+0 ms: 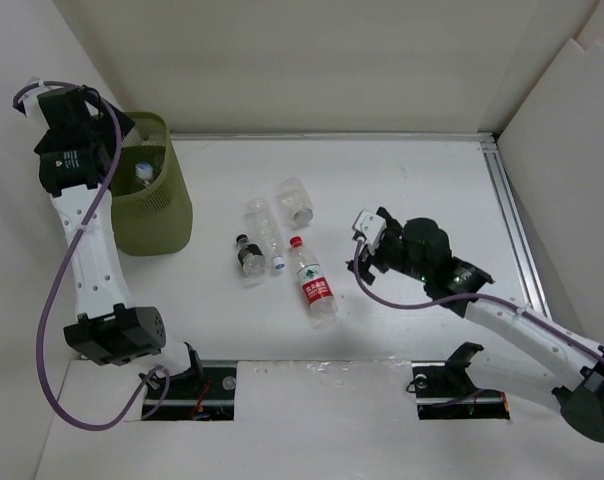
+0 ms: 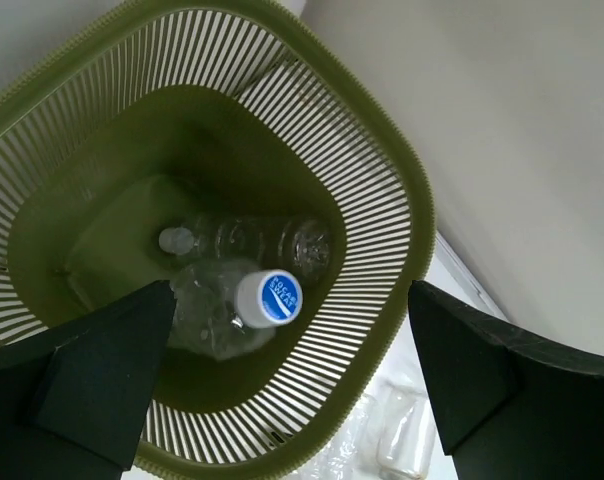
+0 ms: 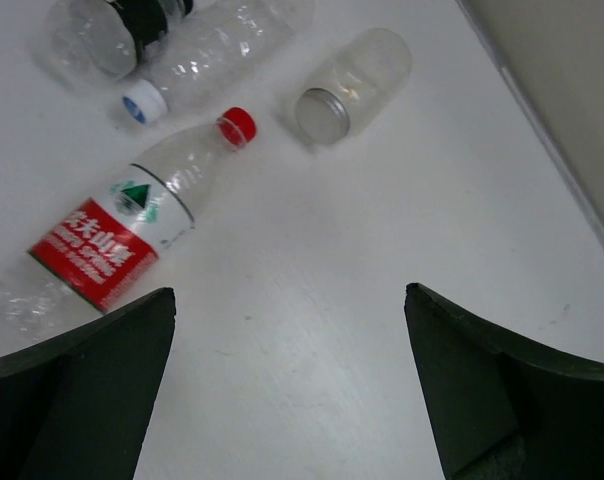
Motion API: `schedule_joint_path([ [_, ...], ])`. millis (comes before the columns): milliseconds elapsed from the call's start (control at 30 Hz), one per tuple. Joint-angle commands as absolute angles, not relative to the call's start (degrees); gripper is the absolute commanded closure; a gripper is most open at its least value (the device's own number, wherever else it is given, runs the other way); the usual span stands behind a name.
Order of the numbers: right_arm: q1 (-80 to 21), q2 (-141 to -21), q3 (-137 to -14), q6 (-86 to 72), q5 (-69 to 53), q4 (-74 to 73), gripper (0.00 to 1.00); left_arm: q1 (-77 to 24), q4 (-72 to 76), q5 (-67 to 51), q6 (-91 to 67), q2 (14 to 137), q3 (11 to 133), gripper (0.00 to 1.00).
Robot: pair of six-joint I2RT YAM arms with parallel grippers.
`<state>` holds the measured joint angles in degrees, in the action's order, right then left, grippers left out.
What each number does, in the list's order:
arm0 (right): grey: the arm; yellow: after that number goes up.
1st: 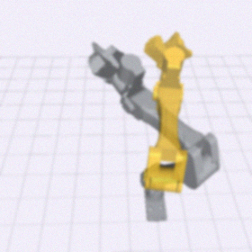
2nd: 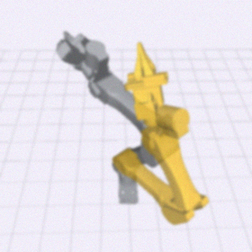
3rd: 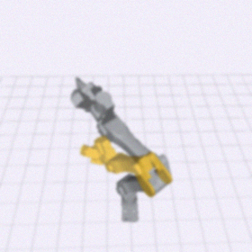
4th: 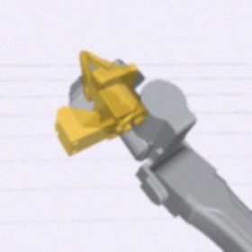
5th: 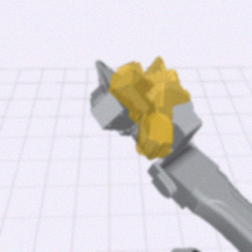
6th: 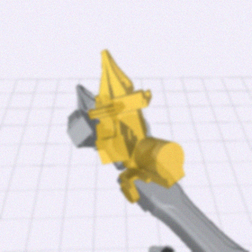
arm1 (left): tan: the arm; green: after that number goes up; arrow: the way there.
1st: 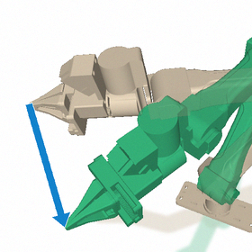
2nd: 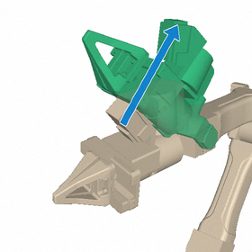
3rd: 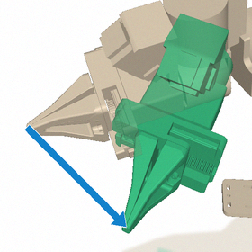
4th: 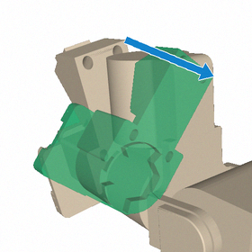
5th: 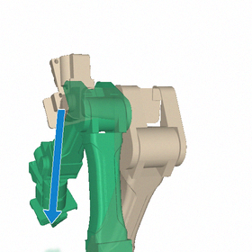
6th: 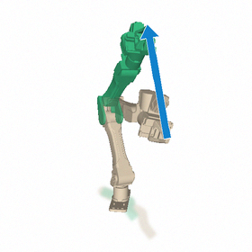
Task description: Put the plastic bottles in the bin
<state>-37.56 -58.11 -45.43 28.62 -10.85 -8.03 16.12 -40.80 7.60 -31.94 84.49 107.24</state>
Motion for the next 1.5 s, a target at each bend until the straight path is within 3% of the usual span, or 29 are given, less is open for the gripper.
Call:
schedule_joint_path([
  [0,-44.54,-53.63,-41.06,16.84,-1.78,-1.17,0.0,16.08,-38.23,9.32,-30.85,80.69,109.15,0.0],
  [133,-54.48,-57.73,-40.69,8.98,10.7,-1.22,0.0,11.79,-38.94,10.98,-27.08,77.26,112.41,0.0],
  [367,-57.47,-72.49,-44.11,-2.1,15.72,-1.23,0.0,6.5,-38.41,0.12,-25.05,69.45,105.49,0.0],
  [500,-57.48,-80.49,-47.28,-5.36,15.57,0.52,0.0,5.19,-36.04,-1.76,-24.44,64.78,98.36,0.0],
  [667,-57.48,-87.27,-47.29,-8.87,14.94,3.77,0.0,1.05,-37.27,2.55,-23.12,63.63,98.53,0.0],
  [833,-57.48,-91.05,-42.46,-11.78,12.23,10.69,0.08,1.05,-37.27,-1.13,-23.12,63.63,98.35,0.0],
  [933,-57.48,-93.59,-41.04,-12.3,11.08,12.65,0.18,1.05,-36.65,-1.85,-22.59,63.63,96.78,0.0],
  [967,-57.48,-93.6,-41.04,-12.3,11.07,12.66,0.29,1.05,-36.13,-3.76,-22.59,63.11,96.25,0.0],
  [1067,-56.96,-93.6,-38.24,-12.3,10.2,16.85,0.45,1.05,-34.37,-9.29,-22.59,62.58,94.22,0.0],
  [1100,-56.95,-92.91,-36.75,-12.3,10.2,16.87,0.77,1.05,-34.37,-10.62,-22.59,62.58,93.61,0.0],
  [1133,-56.95,-91.77,-36.04,-12.3,10.2,16.87,0.91,-0.42,-34.37,-12.11,-21.8,63.8,93.6,0.0],
  [1200,-55.82,-85.63,-34.46,-12.3,12.02,14.52,0.97,-2.89,-33.84,-15.2,-21.1,64.59,93.6,0.0],
  [1300,-55.81,-72.89,-35.24,-10.64,19.73,2.53,0.98,-7.9,-30.51,-20.8,-21.09,66.35,91.76,0.0],
  [1467,-52.74,-60.74,-45.66,-1.69,24.08,-7.98,1.0,-19.05,-19.61,-22.42,-24.08,70.29,88.24,0.0],
])
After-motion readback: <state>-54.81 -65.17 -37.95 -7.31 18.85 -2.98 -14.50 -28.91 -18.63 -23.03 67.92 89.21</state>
